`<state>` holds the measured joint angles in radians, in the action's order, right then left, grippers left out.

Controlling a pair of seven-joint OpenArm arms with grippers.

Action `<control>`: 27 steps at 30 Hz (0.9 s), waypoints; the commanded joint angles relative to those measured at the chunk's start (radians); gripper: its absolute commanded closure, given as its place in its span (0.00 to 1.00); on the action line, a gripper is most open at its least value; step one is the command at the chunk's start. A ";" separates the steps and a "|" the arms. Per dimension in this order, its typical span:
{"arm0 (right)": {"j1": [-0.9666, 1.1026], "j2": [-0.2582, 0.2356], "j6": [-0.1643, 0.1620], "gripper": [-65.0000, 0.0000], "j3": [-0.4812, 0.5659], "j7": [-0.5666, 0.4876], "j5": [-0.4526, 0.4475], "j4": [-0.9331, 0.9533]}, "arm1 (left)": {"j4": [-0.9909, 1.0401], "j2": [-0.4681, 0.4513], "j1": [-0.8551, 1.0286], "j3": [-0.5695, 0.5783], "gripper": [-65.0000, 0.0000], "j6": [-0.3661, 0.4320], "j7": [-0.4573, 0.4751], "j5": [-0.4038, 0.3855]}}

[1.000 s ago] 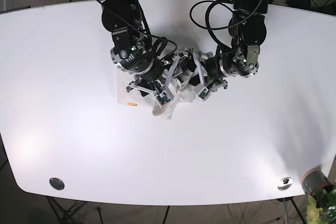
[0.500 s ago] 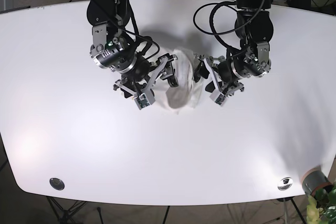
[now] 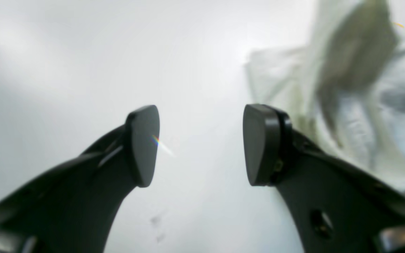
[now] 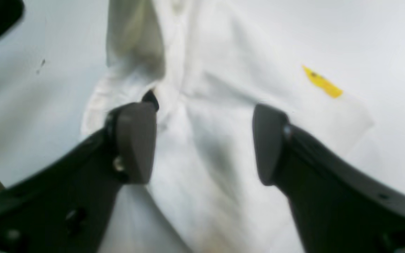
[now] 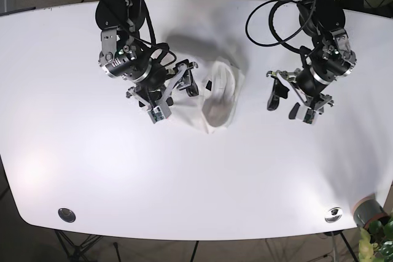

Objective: Fold the T-shirt properly

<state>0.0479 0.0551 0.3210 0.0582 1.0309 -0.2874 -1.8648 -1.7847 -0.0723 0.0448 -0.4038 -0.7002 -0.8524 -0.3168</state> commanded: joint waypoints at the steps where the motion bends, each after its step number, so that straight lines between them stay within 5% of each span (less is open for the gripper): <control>1: -0.026 0.002 0.005 0.53 0.001 -0.024 -0.016 0.027 | -0.017 -0.044 -0.007 -0.056 0.46 0.002 0.017 -0.011; 5: -0.056 0.002 0.005 0.72 0.033 -0.025 -0.017 0.098 | -0.016 -0.093 0.020 -0.111 0.46 0.002 0.017 -0.011; 13: -0.182 0.015 -0.001 0.72 0.245 -0.025 -0.023 0.293 | -0.022 -0.143 0.056 -0.116 0.46 0.002 0.018 -0.012; 15: -0.222 0.055 -0.001 0.72 0.271 -0.030 -0.019 0.333 | -0.024 -0.143 0.066 -0.116 0.46 0.002 0.018 -0.012; 22: -0.320 0.088 -0.001 0.73 0.269 -0.111 -0.025 0.406 | -0.054 -0.142 0.073 -0.070 0.46 0.002 0.018 -0.011; 27: -0.311 0.053 -0.001 0.73 0.220 -0.111 -0.025 0.290 | -0.086 -0.142 0.086 0.029 0.46 0.002 0.022 -0.009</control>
<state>-0.2417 0.1207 0.3168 0.3103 0.9440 -0.2977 -1.5089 -1.8503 -0.2039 0.1390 -0.4053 -0.6971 -0.8440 -0.3149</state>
